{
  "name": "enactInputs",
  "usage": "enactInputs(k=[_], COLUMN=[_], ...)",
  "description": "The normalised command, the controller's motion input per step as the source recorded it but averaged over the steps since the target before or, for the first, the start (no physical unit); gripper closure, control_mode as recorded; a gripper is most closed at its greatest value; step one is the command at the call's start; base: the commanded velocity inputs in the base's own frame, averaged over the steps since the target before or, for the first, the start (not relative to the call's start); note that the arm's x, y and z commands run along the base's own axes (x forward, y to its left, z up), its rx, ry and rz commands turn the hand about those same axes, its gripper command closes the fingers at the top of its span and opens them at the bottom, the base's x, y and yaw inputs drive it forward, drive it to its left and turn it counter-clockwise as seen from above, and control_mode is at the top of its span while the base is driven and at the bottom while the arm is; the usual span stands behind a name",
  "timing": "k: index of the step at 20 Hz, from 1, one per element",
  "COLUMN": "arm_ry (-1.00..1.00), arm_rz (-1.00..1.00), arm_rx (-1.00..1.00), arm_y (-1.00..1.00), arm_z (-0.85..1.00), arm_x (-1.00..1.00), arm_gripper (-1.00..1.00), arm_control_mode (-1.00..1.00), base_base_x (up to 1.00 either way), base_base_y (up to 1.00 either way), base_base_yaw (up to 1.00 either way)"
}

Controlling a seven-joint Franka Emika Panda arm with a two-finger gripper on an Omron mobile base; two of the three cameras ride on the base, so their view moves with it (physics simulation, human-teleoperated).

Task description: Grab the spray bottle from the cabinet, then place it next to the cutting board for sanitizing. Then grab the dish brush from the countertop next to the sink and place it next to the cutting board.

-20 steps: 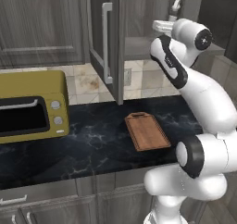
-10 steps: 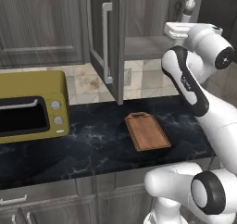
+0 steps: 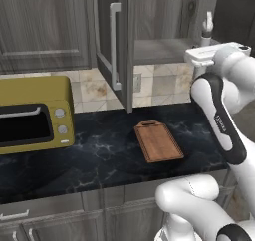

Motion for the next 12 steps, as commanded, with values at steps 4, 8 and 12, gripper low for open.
enactInputs(k=[4,8,12], arm_ry=[0.0,-0.01,0.0], arm_rz=[0.07,0.08,0.06], arm_rx=[-0.01,0.0,0.0], arm_y=[-0.11,-0.04,-0.06], arm_z=[-0.56,-0.77,-0.59], arm_x=[-0.41,-0.06,0.08], arm_gripper=[1.0,1.0,1.0], arm_control_mode=[-1.0,-1.0,-1.0], base_base_x=[0.0,0.0,0.0], base_base_y=[0.0,0.0,0.0], base_base_yaw=[0.0,0.0,0.0])
